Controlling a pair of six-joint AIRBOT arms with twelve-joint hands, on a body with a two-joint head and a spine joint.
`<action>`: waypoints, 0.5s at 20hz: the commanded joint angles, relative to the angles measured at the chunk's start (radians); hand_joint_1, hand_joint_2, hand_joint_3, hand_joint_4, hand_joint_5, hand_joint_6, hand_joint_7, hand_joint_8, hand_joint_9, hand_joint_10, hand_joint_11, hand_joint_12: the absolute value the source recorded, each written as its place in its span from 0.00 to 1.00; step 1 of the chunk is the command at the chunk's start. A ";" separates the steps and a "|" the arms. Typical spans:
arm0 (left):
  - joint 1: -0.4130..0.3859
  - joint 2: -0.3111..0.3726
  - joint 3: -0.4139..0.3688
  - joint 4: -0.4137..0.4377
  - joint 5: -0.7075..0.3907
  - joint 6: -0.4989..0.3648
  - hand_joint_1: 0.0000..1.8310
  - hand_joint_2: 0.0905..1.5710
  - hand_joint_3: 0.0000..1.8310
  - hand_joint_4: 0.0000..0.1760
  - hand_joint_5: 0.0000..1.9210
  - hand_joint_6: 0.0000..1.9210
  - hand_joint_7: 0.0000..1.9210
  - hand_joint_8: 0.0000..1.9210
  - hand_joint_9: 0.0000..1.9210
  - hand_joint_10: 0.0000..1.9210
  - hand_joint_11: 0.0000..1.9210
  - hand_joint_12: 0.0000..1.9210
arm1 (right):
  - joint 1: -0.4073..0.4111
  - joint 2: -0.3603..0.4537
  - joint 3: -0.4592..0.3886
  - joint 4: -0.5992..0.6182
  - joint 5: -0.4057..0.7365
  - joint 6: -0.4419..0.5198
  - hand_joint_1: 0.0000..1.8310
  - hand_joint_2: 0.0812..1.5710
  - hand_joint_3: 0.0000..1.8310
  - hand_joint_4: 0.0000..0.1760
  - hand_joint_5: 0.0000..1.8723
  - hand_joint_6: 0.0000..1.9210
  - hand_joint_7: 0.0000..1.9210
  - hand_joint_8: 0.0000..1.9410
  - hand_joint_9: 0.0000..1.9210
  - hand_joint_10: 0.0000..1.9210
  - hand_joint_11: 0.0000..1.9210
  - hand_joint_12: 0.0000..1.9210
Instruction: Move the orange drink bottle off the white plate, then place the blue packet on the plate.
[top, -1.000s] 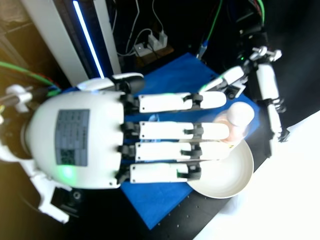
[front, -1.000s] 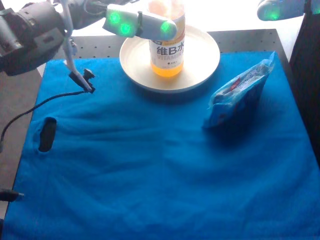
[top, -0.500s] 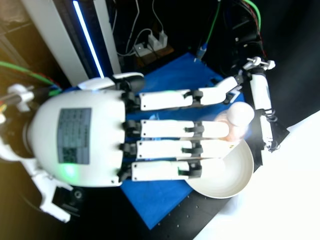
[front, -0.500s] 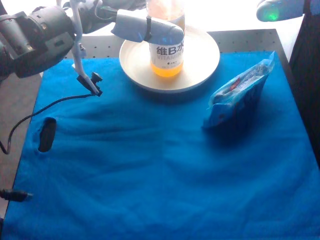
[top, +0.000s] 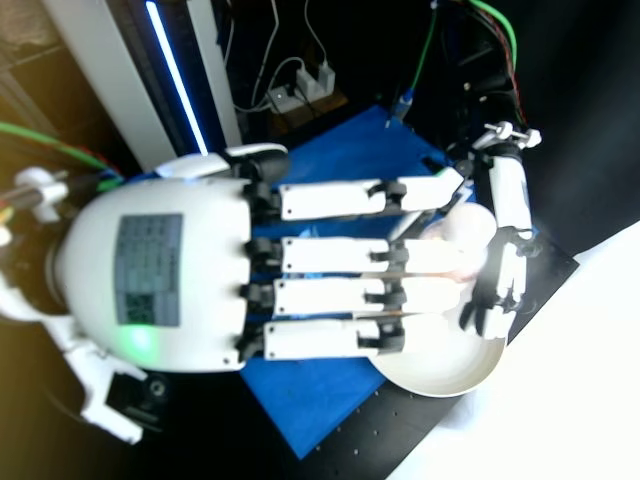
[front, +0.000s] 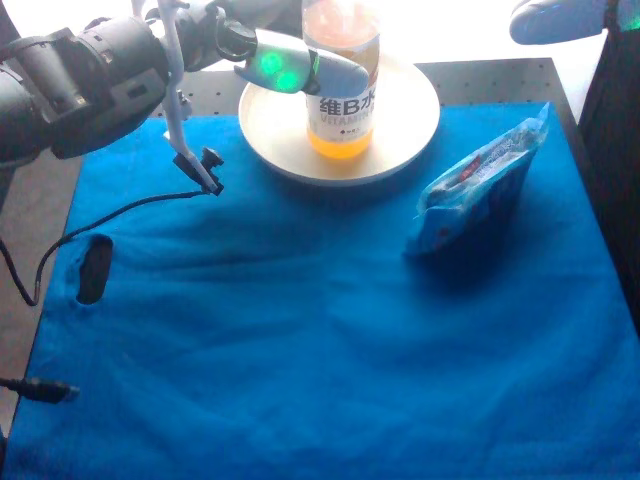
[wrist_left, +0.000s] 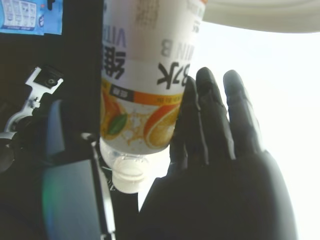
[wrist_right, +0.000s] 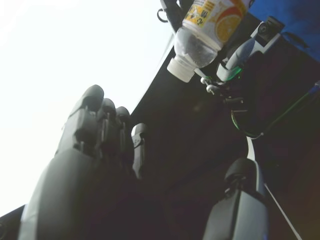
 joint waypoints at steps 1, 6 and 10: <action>-0.009 -0.003 0.003 -0.038 -0.102 -0.012 0.68 0.73 0.00 0.00 0.38 0.00 0.46 0.47 0.49 0.01 0.26 0.49 | 0.020 0.000 -0.002 0.063 0.093 0.005 0.32 0.46 0.00 0.83 0.10 0.00 0.09 0.00 0.06 0.00 0.00 0.24; -0.009 -0.001 0.008 -0.048 -0.116 -0.019 0.74 0.70 0.00 0.00 0.46 0.54 0.48 0.54 0.49 0.63 0.38 0.56 | 0.020 0.000 -0.006 0.064 0.093 0.005 0.32 0.48 0.00 0.87 0.10 0.00 0.09 0.00 0.07 0.00 0.00 0.22; -0.011 0.013 0.006 -0.066 -0.173 -0.037 0.74 0.70 0.00 0.00 0.48 0.48 0.48 0.55 0.49 0.63 0.39 0.56 | 0.020 0.000 -0.006 0.064 0.093 0.005 0.33 0.47 0.00 0.88 0.10 0.00 0.09 0.00 0.06 0.00 0.00 0.24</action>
